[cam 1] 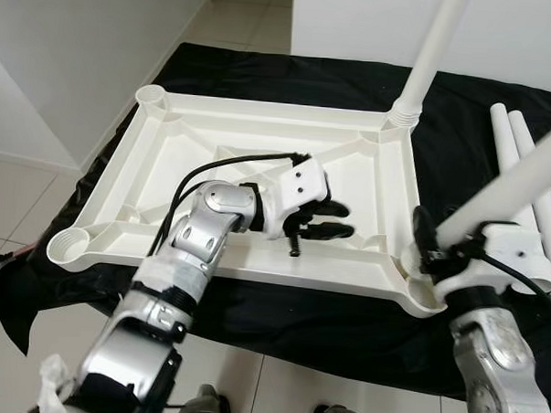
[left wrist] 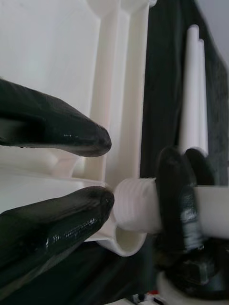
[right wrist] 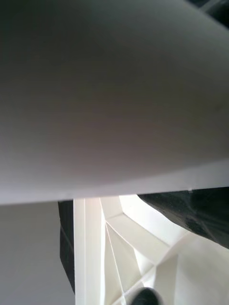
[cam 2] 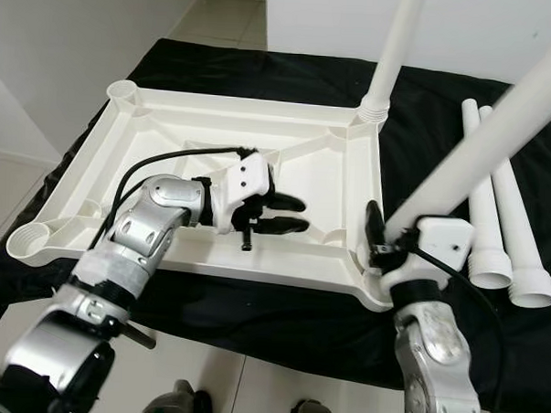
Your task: Building children table
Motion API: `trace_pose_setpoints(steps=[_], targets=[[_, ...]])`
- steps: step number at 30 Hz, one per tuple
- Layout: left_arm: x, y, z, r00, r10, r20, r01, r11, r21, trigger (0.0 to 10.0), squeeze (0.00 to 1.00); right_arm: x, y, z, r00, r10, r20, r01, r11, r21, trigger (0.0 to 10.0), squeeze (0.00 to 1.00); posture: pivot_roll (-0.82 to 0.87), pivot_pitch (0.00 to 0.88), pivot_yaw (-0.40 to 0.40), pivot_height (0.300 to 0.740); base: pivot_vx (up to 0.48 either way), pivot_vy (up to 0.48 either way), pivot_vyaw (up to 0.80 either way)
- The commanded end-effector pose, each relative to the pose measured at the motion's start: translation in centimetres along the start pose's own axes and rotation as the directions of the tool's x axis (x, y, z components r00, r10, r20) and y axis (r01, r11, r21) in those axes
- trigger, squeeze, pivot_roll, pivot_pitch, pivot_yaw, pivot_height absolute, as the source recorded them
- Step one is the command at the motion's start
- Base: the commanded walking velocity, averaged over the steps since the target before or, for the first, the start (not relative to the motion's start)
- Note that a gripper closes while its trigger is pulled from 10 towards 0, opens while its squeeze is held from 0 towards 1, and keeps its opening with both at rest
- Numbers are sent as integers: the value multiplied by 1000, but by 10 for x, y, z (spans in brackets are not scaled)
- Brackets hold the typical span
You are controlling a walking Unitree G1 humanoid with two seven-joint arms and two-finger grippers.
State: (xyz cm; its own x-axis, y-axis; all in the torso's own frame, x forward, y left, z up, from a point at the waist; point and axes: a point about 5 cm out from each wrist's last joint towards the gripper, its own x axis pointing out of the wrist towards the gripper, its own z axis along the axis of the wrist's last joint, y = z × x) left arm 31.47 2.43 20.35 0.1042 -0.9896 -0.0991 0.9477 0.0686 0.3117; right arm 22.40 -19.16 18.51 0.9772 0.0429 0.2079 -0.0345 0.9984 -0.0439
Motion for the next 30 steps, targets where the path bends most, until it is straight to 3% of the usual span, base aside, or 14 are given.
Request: trace_pose_setpoints(steps=[1, 8, 12, 14, 23, 26, 30], targets=[[-4, 6, 2, 971, 236, 49, -234, 972, -32, 10000, 0, 5, 5, -4, 1000, -18, -10, 18, 1000, -4, 10000, 0, 17, 53, 39, 740, 0, 0, 0], [-10, 0, 0, 952, 298, 76, -294, 954, -55, 10000, 0, 11, 13, -14, 998, -52, -24, 52, 998, 27, 10000, 0, 21, 37, 32, 740, 0, 0, 0], [-23, 1, -4, 924, 374, 84, -354, 916, -186, 10000, 0, 10, 13, -25, 991, -129, -42, 131, 990, 56, 10000, 0, 21, 23, 22, 740, 0, 0, 0], [-24, 2, -3, 919, 383, 92, -360, 911, -199, 10000, 0, 9, 13, -26, 991, -127, -39, 129, 990, 61, 10000, 0, 20, 21, 19, 740, 0, 0, 0], [-25, -2, -1, 905, 408, 118, -378, 901, -214, 10000, 0, 6, 6, -14, 986, -161, 47, 155, 981, 114, 10000, 0, 17, 21, 16, 740, 0, 0, 0], [-23, -3, 5, 894, 424, 144, -386, 893, -233, 10000, 0, 4, -3, 2, 970, -211, 119, 202, 975, 89, 10000, 0, 14, 25, 15, 740, 0, 0, 0], [-22, -3, 6, 890, 430, 152, -391, 891, -231, 10000, 0, 4, -4, 7, 965, -224, 136, 216, 974, 74, 10000, 0, 3, 28, 15, 740, 0, 0, 0]])
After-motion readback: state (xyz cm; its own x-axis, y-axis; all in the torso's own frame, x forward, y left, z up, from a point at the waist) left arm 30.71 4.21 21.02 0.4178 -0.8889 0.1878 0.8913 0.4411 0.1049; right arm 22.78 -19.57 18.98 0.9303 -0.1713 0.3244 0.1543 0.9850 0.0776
